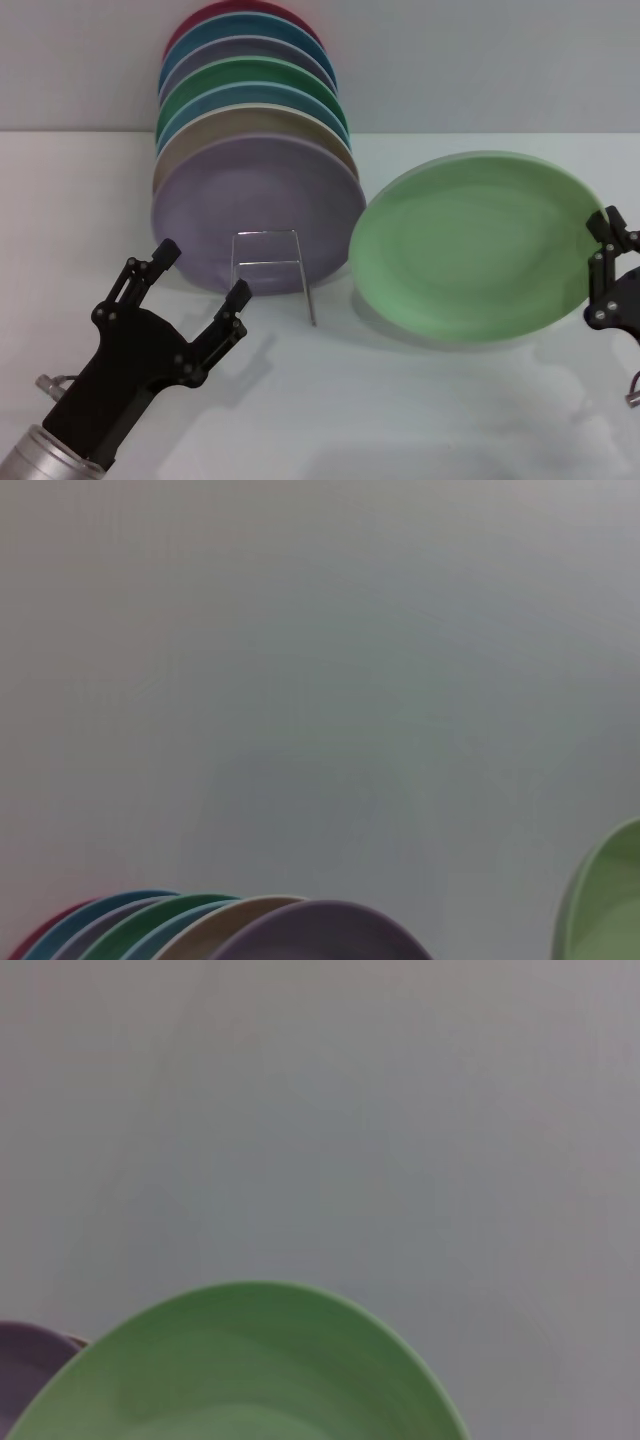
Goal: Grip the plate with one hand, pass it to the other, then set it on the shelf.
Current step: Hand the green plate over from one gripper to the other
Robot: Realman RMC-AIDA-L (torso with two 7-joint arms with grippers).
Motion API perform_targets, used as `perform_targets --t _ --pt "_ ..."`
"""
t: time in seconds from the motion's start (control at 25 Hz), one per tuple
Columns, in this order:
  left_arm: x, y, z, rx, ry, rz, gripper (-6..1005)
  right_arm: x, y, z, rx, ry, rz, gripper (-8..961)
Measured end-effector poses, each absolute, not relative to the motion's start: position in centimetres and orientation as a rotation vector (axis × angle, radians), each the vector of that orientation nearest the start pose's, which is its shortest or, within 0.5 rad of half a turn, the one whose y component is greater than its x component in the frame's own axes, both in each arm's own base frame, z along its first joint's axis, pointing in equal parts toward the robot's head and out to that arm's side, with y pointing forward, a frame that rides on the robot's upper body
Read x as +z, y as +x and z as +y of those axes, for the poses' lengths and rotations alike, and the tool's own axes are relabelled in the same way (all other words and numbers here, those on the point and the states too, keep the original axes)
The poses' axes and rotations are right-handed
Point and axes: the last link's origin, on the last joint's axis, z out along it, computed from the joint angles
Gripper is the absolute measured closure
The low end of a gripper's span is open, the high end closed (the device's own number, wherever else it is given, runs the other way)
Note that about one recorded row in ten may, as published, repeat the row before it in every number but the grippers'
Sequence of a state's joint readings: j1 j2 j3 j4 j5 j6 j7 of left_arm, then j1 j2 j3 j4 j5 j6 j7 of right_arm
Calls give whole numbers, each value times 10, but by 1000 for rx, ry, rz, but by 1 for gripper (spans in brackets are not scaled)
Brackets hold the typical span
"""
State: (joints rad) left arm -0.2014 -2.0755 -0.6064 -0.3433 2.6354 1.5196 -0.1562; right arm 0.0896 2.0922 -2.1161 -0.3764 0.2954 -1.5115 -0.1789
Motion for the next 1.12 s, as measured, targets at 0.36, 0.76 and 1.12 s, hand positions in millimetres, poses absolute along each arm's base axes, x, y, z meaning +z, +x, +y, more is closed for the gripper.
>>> perform_targets --t 0.36,0.76,1.12 --pt "-69 -268 227 -1082 -1970 -295 148 -43 289 214 727 -1640 73 933" --pt "-80 -259 230 -1079 -2037 -291 151 -49 281 191 720 -1567 88 933" --pt "-89 -252 232 -1066 -2082 -285 153 -52 280 181 695 -1546 91 934"
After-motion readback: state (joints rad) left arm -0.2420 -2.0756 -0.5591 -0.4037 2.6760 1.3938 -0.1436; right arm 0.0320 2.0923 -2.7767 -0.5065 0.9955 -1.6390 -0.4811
